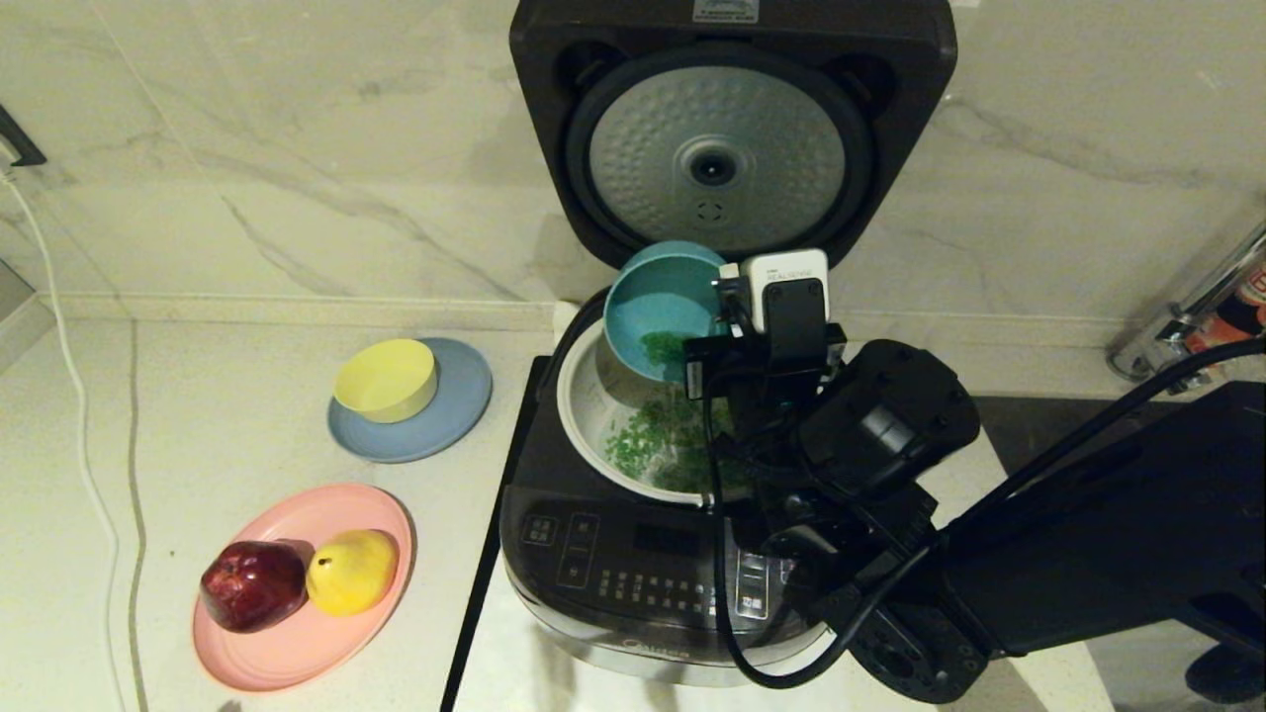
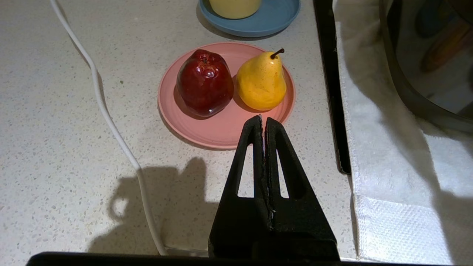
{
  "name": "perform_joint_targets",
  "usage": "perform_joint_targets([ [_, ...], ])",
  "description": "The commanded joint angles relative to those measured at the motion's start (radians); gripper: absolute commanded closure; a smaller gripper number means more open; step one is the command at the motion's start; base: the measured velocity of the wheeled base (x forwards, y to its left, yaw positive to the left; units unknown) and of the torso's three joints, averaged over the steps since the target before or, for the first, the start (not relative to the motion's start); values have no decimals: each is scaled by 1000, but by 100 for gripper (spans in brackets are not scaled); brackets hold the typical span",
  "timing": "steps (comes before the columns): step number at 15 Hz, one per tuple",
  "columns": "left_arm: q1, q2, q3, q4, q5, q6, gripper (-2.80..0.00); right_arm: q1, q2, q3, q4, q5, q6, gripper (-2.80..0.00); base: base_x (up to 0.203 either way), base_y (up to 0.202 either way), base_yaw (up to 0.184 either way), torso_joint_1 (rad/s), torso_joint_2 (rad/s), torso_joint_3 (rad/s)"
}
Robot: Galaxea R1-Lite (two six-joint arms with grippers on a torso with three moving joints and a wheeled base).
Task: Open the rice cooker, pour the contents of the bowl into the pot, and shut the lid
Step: Pour the water from the bowl into the rice cooker
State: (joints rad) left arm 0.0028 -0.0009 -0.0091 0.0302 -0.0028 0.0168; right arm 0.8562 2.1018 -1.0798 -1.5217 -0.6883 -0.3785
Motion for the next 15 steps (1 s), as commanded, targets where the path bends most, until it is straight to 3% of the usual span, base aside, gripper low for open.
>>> perform_joint_targets([
  [1, 0, -1, 0, 0, 0, 0, 0, 1, 7, -2, -8, -4, -2, 0, 0, 0, 0, 0, 0, 0],
  [11, 0, -1, 0, 0, 0, 0, 0, 0, 25, -6, -8, -7, -11, 0, 0, 0, 0, 0, 0, 0],
  [15, 0, -1, 0, 0, 0, 0, 0, 9, -57, -33, -8, -18, -30, 0, 0, 0, 0, 0, 0, 0],
])
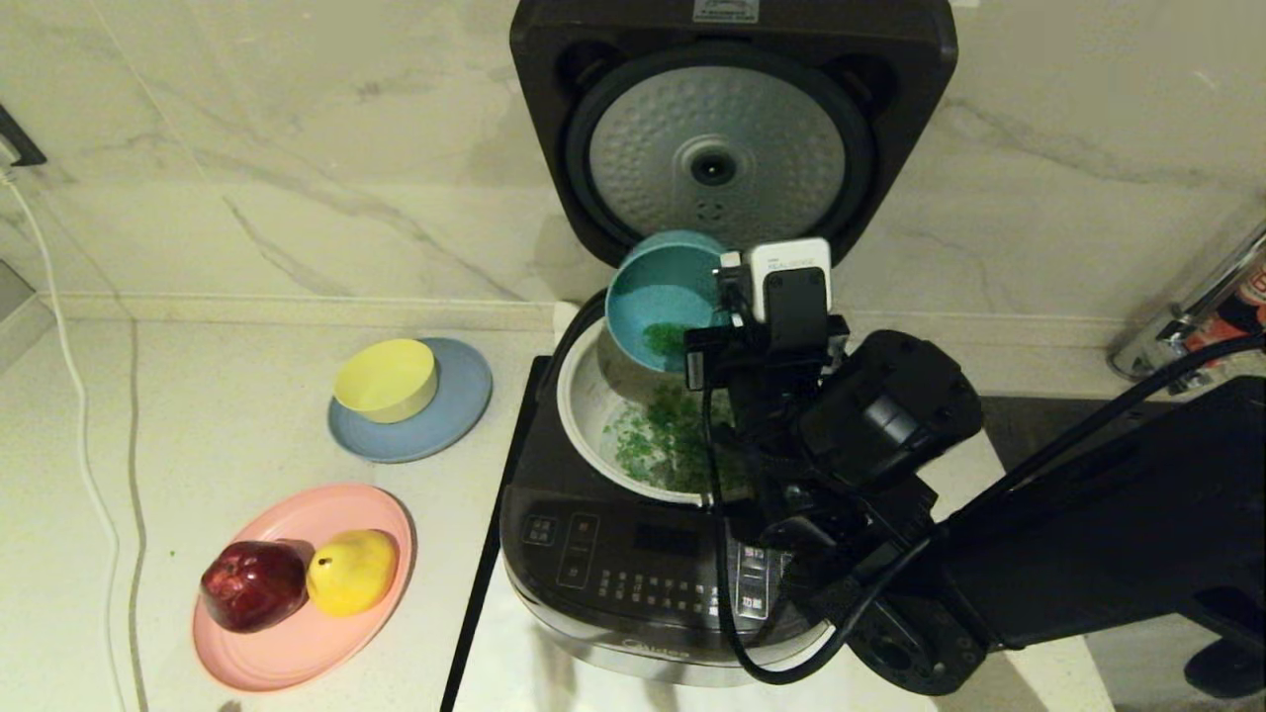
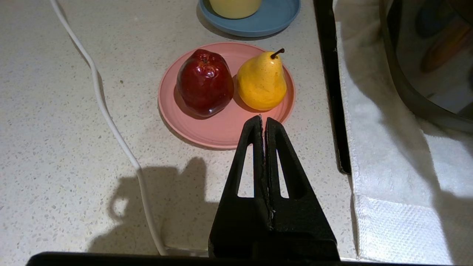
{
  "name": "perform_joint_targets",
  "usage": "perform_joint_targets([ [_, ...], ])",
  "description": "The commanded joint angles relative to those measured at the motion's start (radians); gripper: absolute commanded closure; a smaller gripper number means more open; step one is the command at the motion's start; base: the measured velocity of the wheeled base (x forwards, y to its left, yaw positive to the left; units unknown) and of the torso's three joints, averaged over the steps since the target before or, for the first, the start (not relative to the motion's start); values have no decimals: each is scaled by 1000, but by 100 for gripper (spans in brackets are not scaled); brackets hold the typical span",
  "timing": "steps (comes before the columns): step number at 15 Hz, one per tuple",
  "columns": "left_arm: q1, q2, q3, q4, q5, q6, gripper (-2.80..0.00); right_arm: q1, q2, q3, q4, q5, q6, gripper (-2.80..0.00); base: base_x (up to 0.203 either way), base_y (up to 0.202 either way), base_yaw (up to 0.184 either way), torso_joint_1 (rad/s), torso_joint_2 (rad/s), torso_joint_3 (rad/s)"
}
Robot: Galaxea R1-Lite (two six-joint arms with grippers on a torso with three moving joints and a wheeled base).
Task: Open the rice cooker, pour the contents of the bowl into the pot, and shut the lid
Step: Pour the water from the bowl into the rice cooker
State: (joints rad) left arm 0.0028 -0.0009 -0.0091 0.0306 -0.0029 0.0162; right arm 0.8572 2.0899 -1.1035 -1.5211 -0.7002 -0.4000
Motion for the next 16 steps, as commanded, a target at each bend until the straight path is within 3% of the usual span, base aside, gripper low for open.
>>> perform_joint_targets([
  [1, 0, -1, 0, 0, 0, 1, 0, 15, -71, -14, -9, -16, -15, 0, 0, 0, 0, 0, 0, 0],
  [6, 0, -1, 0, 0, 0, 1, 0, 43, -142, -21, 168, -53, -2, 0, 0, 0, 0, 0, 0, 0],
  [9, 0, -1, 0, 0, 0, 1, 0, 45, -189, -33, 386, -53, 80, 0, 0, 0, 0, 0, 0, 0],
  [13, 0, -1, 0, 0, 0, 1, 0, 38, -288, -77, 834, -34, 279, 0, 0, 0, 0, 0, 0, 0],
  [16, 0, -1, 0, 0, 0, 1, 0, 16, -367, -176, 1220, 41, 477, 0, 0, 0, 0, 0, 0, 0],
])
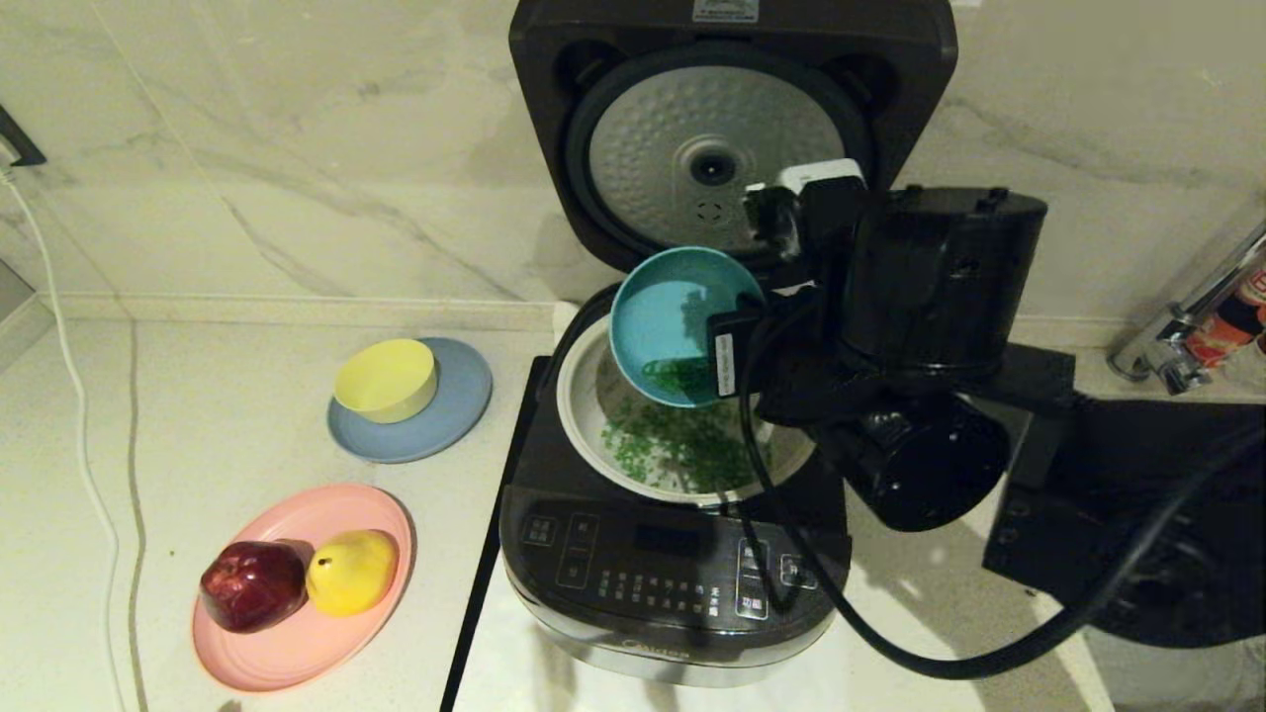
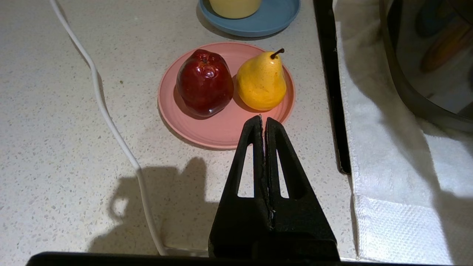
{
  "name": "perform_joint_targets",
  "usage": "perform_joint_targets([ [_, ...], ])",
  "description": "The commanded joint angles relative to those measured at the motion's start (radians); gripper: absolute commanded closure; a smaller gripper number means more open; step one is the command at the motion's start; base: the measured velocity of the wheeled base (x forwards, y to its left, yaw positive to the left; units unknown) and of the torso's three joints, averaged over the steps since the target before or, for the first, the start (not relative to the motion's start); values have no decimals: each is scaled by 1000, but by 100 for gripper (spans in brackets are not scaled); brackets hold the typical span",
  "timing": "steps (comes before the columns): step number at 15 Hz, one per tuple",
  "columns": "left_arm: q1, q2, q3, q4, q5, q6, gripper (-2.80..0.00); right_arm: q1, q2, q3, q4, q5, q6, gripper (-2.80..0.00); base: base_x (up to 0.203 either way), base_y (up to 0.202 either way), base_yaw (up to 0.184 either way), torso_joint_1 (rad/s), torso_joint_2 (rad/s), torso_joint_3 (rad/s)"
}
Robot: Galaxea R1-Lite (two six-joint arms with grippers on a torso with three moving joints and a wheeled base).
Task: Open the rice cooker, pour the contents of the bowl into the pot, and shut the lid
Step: Pour the water from the bowl into the rice cooker, then fill a bowl with water from the tap
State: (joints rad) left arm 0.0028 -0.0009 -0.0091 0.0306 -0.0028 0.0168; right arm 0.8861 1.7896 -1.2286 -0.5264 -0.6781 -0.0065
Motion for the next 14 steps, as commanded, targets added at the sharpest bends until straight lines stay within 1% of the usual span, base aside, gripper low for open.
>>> perform_joint_targets([
  [1, 0, -1, 0, 0, 0, 0, 0, -30, -100, -91, 353, 65, 142, 0, 0, 0, 0, 0, 0, 0],
  [3, 0, -1, 0, 0, 0, 0, 0, -53, -166, -143, 596, 196, 223, 0, 0, 0, 0, 0, 0, 0],
  [5, 0, -1, 0, 0, 0, 0, 0, -62, -232, -169, 767, 297, 279, 0, 0, 0, 0, 0, 0, 0],
  [7, 0, -1, 0, 0, 0, 0, 0, -89, -295, -171, 870, 350, 313, 0, 0, 0, 0, 0, 0, 0],
  [10, 0, -1, 0, 0, 0, 0, 0, -165, -393, -165, 977, 410, 343, 0, 0, 0, 0, 0, 0, 0],
  [12, 0, -1, 0, 0, 0, 0, 0, -260, -456, -161, 1056, 452, 358, 0, 0, 0, 0, 0, 0, 0],
  [14, 0, -1, 0, 0, 0, 0, 0, -418, -498, -146, 1105, 516, 361, 0, 0, 0, 0, 0, 0, 0],
])
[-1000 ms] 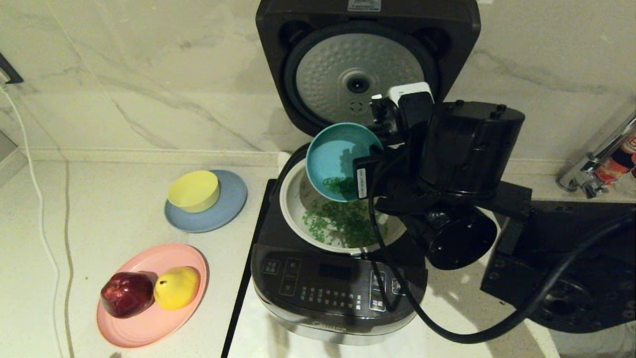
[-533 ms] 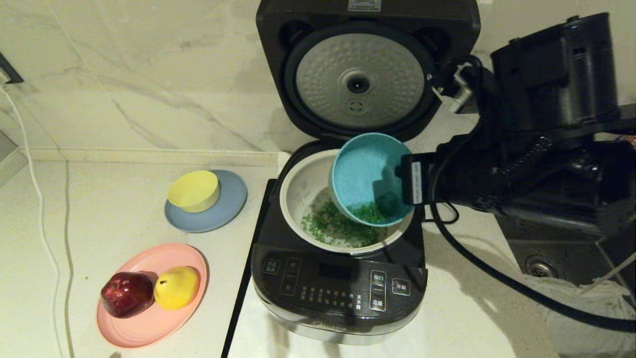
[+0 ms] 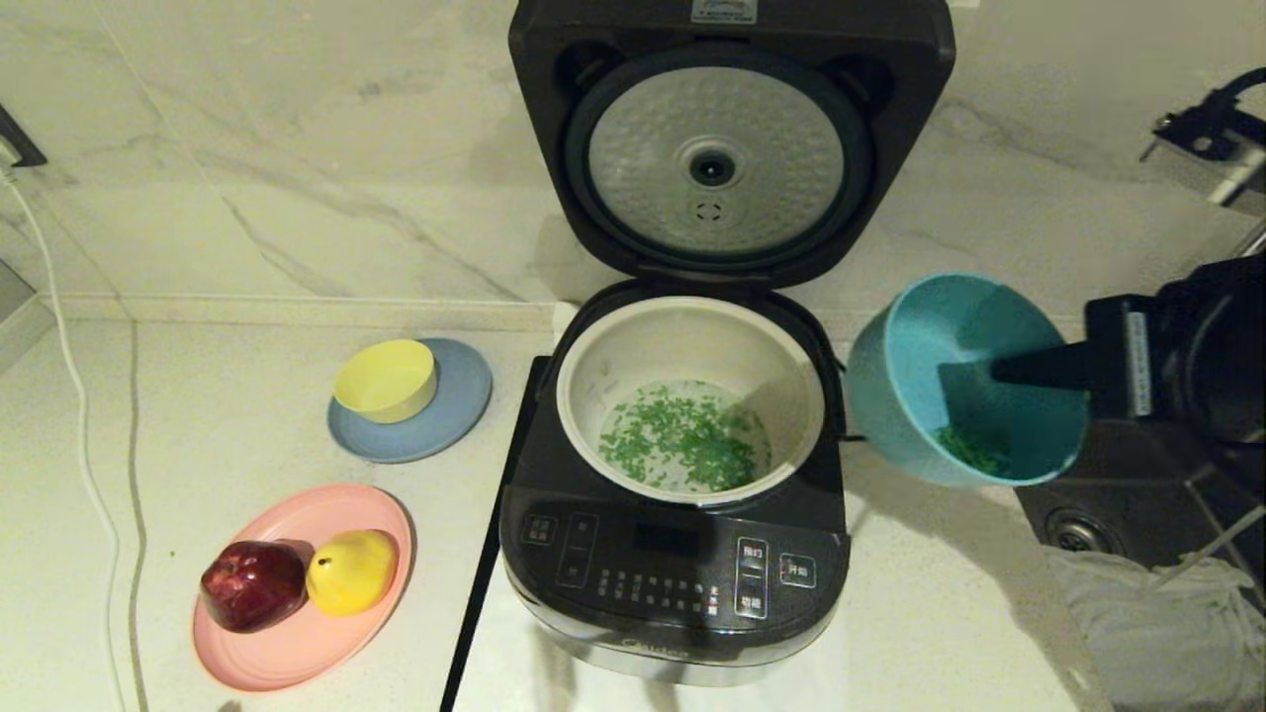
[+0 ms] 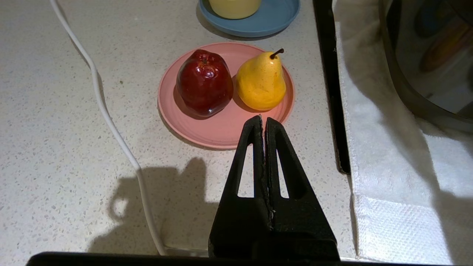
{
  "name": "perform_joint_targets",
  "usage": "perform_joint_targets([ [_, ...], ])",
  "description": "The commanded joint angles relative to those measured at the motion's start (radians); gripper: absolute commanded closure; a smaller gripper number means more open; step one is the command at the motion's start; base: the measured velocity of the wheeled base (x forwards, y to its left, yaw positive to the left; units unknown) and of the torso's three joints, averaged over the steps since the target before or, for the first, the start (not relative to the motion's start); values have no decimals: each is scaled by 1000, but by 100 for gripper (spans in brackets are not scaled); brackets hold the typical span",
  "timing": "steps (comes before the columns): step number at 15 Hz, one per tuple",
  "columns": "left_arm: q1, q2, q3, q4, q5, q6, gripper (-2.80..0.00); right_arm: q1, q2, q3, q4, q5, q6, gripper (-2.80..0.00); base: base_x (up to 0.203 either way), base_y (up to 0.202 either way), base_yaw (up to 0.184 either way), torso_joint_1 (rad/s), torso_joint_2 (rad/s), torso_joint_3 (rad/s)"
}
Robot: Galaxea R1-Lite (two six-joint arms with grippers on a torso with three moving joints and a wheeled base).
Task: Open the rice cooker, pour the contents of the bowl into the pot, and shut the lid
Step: Fill a bowl with water from the tap
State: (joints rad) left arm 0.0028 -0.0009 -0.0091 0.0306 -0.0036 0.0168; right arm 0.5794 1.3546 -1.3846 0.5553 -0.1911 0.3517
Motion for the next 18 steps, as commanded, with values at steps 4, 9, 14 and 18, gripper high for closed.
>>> perform_joint_targets([
  [4, 0, -1, 0, 0, 0, 0, 0, -466, -74, 79, 72, 194, 1, 0, 0, 0, 0, 0, 0, 0],
  [9, 0, -1, 0, 0, 0, 0, 0, -896, 86, 188, 38, 355, -11, 0, 0, 0, 0, 0, 0, 0],
  [14, 0, -1, 0, 0, 0, 0, 0, -1168, 306, 258, -121, 369, -52, 0, 0, 0, 0, 0, 0, 0],
  [18, 0, -1, 0, 0, 0, 0, 0, -1353, 489, 265, -262, 371, -59, 0, 0, 0, 0, 0, 0, 0],
])
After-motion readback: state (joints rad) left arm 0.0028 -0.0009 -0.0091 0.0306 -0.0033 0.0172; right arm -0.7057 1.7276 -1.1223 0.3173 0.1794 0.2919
